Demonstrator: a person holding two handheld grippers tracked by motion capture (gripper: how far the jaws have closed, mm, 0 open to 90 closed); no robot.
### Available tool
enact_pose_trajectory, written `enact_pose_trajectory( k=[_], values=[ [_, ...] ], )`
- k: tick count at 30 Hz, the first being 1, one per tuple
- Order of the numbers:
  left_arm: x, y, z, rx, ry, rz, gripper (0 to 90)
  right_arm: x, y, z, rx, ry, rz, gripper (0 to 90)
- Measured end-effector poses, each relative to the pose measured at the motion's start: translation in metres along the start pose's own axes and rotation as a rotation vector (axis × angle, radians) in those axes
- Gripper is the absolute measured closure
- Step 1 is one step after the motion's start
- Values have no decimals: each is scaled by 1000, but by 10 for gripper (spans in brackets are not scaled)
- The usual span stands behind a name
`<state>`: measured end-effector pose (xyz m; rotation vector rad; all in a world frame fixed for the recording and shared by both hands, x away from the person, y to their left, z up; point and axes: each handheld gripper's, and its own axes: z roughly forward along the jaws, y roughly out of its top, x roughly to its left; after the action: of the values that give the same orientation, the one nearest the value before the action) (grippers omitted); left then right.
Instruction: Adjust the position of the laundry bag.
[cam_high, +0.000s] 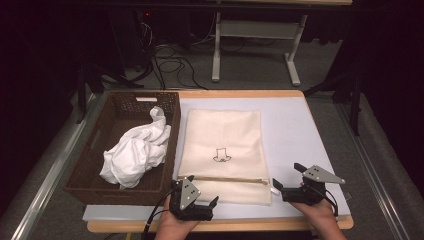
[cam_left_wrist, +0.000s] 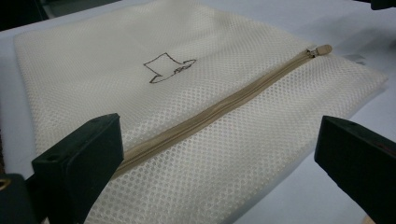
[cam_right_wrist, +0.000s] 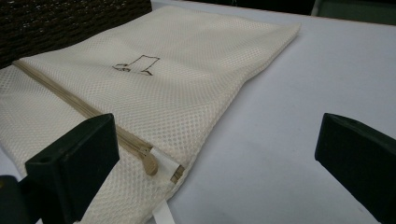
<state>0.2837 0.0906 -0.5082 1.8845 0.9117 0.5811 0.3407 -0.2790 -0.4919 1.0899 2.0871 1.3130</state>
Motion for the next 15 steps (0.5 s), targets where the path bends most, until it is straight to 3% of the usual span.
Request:
enact_pose_trajectory(
  k=[4, 10, 15],
  values=[
    [-1, 0, 2, 6, -4, 5, 21, 0, 0, 0, 1, 4, -15, 1],
    [2, -3, 5, 19, -21, -11, 26, -3, 0, 0, -9, 2, 14, 1],
    [0, -2, 4, 14, -28, -4, 30, -3, 0, 1, -3, -4, 7, 1]
  ],
)
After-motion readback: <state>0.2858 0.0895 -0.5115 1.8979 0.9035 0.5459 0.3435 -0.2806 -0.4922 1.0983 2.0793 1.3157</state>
